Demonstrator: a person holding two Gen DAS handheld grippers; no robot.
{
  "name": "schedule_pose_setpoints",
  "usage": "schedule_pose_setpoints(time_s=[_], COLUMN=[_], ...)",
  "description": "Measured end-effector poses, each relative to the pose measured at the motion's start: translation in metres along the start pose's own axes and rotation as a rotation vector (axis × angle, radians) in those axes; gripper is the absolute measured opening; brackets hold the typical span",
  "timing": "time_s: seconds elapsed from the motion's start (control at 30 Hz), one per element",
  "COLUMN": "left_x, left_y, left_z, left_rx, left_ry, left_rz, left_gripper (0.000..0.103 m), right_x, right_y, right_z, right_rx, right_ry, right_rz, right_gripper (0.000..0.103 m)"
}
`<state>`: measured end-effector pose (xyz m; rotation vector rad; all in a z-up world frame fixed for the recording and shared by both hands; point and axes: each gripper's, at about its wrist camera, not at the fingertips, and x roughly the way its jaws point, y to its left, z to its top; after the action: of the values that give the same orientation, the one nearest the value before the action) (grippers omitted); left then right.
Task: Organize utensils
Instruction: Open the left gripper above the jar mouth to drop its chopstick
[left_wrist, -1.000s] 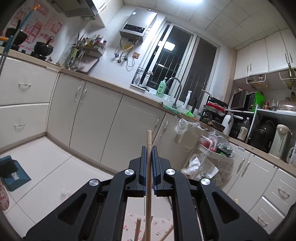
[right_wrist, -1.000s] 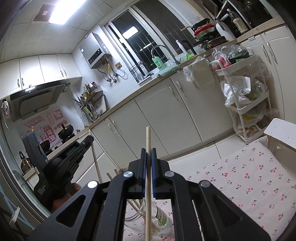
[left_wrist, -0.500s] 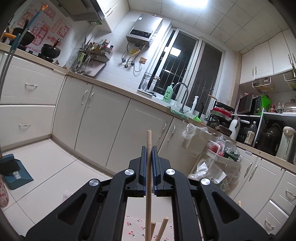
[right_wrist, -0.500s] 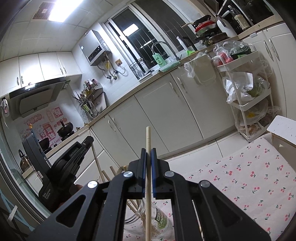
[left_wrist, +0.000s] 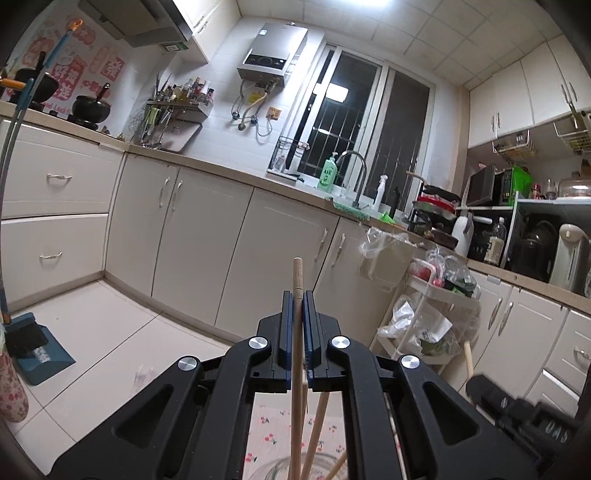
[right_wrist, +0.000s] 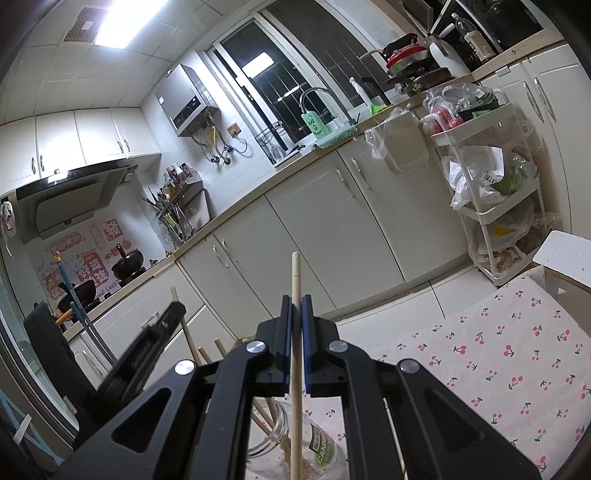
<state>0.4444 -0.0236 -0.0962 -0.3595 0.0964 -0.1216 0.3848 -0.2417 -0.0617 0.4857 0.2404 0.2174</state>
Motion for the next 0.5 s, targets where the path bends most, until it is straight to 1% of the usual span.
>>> schedule_pose_setpoints(time_s=[0.3, 0.4, 0.5], left_x=[-0.027, -0.038, -0.054], left_y=[0.004, 0.011, 0.022], left_z=[-0.01, -0.009, -0.005], left_rx=[0.081, 0.109, 0.111], left_ry=[0.1, 0.125, 0.12], left_rz=[-0.024, -0.028, -0.02], left_gripper=[0.006, 0.011, 0.019], right_x=[0.002, 0.005, 0.011], right_y=[0.014, 0.019, 0.026], right_z=[0.002, 0.002, 0.004], right_rx=[0.033, 0.052, 0.067], right_ry=[-0.078, -0.106, -0.126], right_rz=[0.032, 0.041, 0.051], right_gripper=[0.006, 0.006, 0.006])
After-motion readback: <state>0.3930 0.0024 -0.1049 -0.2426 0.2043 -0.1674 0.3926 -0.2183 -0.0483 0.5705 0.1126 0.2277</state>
